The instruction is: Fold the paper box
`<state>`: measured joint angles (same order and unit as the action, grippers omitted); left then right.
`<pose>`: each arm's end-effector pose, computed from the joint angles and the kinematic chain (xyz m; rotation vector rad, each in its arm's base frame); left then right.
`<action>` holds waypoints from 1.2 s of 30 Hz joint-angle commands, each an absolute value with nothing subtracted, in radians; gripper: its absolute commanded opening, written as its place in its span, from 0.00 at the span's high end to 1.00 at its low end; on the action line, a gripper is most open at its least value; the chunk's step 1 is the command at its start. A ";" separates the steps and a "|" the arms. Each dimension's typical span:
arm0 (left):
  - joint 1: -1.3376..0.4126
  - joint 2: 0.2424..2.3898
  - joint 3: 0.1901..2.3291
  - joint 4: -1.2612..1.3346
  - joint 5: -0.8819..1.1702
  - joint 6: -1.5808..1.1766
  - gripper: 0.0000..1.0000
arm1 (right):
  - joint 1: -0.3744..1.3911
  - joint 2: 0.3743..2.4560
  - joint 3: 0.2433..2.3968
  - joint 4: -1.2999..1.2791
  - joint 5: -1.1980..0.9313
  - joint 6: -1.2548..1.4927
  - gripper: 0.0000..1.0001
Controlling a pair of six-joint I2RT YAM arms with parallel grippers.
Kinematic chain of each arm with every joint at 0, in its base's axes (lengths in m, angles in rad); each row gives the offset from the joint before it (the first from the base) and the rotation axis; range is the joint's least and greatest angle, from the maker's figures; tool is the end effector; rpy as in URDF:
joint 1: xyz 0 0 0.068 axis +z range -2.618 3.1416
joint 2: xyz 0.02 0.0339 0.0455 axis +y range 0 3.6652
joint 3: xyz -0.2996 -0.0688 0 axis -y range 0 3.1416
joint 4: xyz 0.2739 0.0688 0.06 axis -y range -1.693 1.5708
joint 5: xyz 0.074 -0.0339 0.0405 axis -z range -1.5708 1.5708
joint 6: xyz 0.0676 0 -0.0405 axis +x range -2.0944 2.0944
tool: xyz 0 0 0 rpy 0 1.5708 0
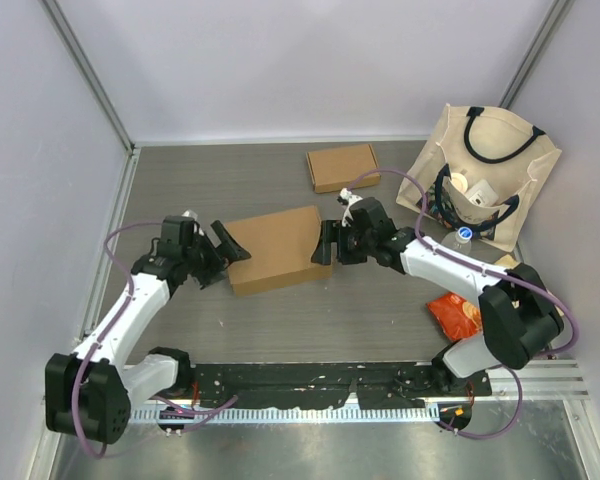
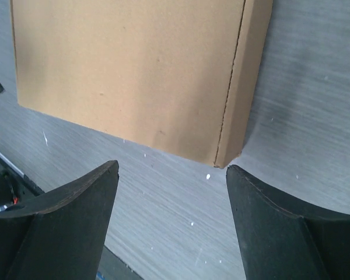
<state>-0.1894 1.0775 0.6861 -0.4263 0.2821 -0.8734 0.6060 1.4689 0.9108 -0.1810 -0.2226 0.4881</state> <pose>0.2412 -0.0654 0.2270 -0.7090 2.4118 -0.8102 0.2850 0.2156 0.2231 -0.2624 2.4140 0.7886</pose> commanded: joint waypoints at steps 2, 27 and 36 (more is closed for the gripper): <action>-0.147 0.970 0.759 -0.592 0.106 -0.798 0.01 | 0.580 1.401 0.920 -0.233 -0.252 0.445 0.19; -0.074 1.554 0.854 0.094 0.197 -0.931 0.44 | 0.549 2.020 1.354 0.210 -0.296 0.680 0.60; -0.005 1.957 1.287 0.032 0.176 -0.861 0.46 | 0.551 2.334 1.821 0.091 -0.192 0.627 0.55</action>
<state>0.0059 1.8053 1.0912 0.0116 0.1112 -0.8917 0.4934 2.2696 1.6661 0.1005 -0.1596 0.6292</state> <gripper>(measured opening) 0.550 0.432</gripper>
